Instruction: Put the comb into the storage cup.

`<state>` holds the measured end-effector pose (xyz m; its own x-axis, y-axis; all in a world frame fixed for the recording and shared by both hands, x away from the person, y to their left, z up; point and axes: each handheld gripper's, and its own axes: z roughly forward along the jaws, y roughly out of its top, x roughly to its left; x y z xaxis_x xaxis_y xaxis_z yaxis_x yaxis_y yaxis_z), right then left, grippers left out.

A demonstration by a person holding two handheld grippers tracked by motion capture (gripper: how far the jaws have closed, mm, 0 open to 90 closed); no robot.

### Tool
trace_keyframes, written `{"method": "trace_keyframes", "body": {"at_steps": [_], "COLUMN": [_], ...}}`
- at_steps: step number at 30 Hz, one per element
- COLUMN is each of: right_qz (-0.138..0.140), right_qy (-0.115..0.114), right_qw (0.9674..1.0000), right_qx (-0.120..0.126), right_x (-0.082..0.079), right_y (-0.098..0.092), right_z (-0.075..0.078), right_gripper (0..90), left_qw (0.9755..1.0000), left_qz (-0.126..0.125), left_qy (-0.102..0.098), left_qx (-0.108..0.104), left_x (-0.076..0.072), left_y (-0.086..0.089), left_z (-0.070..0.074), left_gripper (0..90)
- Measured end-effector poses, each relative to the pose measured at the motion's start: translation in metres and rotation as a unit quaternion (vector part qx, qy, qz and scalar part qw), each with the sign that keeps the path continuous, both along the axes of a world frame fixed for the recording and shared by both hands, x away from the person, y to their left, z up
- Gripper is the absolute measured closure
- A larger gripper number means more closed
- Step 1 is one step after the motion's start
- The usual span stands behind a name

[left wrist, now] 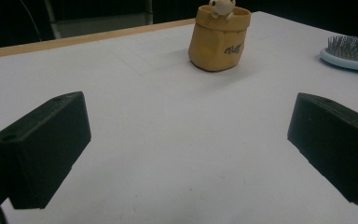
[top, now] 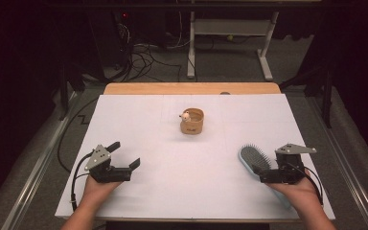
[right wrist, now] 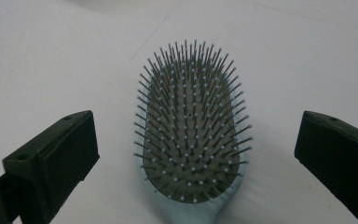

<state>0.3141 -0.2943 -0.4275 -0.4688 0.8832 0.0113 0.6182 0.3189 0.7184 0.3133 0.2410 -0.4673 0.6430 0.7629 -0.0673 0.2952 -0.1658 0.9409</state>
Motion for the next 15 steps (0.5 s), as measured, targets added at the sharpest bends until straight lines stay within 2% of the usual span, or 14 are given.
{"method": "trace_keyframes", "body": {"at_steps": [1, 3, 6, 8, 15], "right_qz": [0.0, 0.004, 0.009, 0.009, 0.009], "right_qy": [0.0, 0.017, 0.029, 0.04, 0.058], "right_qw": [1.0, 0.9998, 0.9995, 0.9991, 0.9981], "right_qx": [0.0, -0.006, -0.01, -0.009, -0.016], "right_x": [0.0, 0.002, 0.003, 0.005, 0.012], "right_y": [0.0, 0.001, 0.001, 0.001, 0.0], "right_z": [0.0, -0.003, -0.006, -0.008, -0.012], "right_gripper": [0.2, 0.2, 0.2, 0.2, 0.2], "left_qw": [1.0, 1.0, 0.9998, 0.9998, 0.9997], "left_qz": [0.0, -0.001, -0.002, -0.005, -0.008], "left_qy": [-0.003, -0.009, -0.017, -0.018, -0.021], "left_qx": [-0.001, -0.003, -0.008, -0.009, -0.009], "left_x": [0.0, -0.001, -0.003, -0.003, -0.003], "left_y": [0.0, 0.0, 0.0, 0.0, -0.001], "left_z": [0.0, 0.001, 0.001, 0.0, 0.0], "left_gripper": [0.0, 0.0, 0.0, 0.0, 0.0]}}
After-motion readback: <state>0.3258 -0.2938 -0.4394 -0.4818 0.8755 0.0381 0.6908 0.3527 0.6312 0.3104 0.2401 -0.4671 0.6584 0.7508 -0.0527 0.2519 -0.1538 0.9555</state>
